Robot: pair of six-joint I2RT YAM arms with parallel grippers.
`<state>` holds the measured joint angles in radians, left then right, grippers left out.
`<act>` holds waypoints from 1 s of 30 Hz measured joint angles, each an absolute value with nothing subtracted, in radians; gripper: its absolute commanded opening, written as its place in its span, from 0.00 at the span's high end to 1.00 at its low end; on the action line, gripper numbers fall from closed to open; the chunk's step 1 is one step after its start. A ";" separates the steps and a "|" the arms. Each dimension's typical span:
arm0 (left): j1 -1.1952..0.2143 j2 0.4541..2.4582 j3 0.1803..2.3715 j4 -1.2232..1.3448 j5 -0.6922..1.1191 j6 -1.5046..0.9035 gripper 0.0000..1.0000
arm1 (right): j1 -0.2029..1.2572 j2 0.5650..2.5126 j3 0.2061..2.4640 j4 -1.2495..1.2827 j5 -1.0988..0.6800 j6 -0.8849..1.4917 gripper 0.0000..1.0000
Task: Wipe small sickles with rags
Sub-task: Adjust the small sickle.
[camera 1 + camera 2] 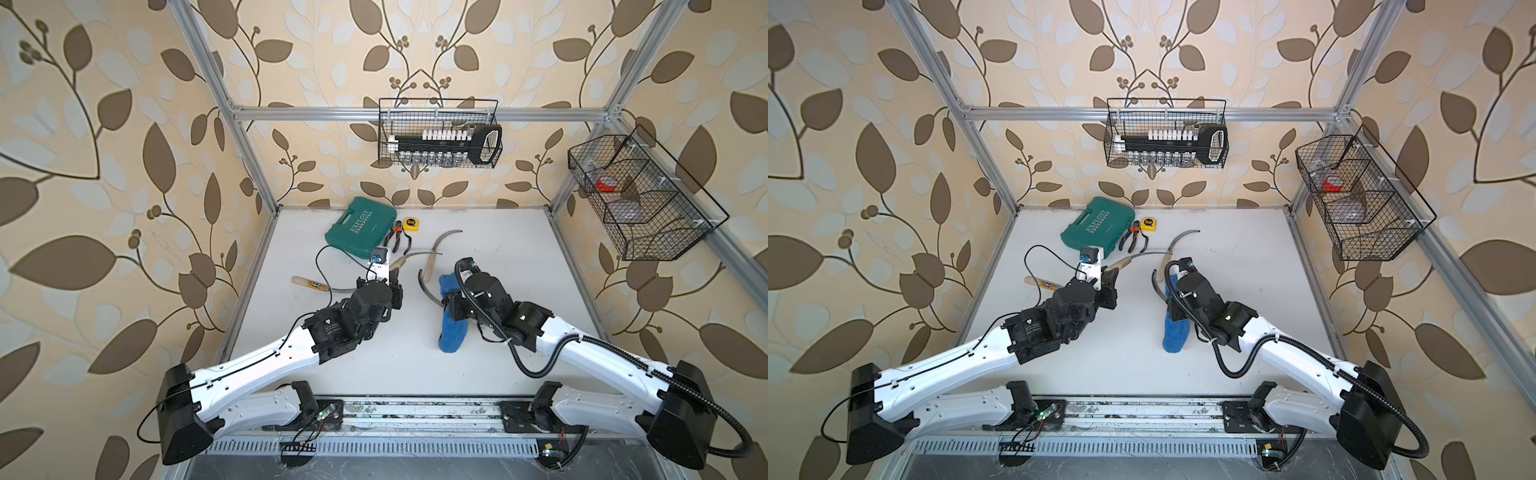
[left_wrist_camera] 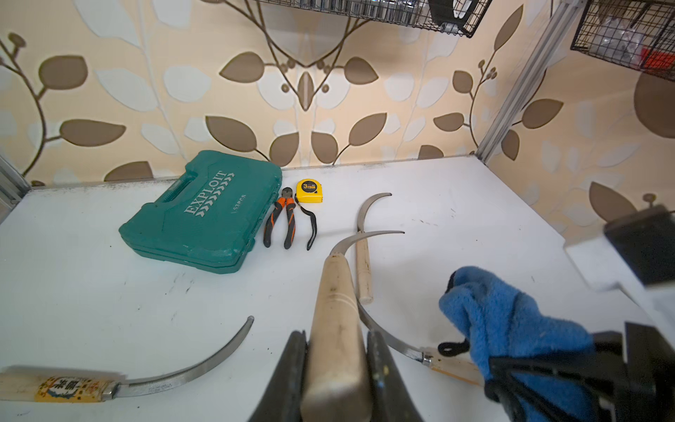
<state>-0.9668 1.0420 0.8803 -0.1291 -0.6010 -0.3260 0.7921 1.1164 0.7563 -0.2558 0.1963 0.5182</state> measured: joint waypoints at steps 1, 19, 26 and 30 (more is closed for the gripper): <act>-0.967 1.047 0.891 -0.142 -0.581 -0.341 1.00 | 0.807 1.098 0.728 -0.226 0.184 0.531 1.00; -0.966 1.182 0.919 -0.180 -0.317 -0.453 1.00 | 0.788 1.262 0.630 0.157 0.084 0.670 1.00; -0.953 1.181 0.908 -0.184 -0.286 -0.466 1.00 | 0.720 1.334 0.682 0.186 0.044 0.671 1.00; -0.947 1.175 0.879 -0.175 -0.272 -0.484 1.00 | 0.713 1.376 0.744 0.173 0.038 0.651 1.00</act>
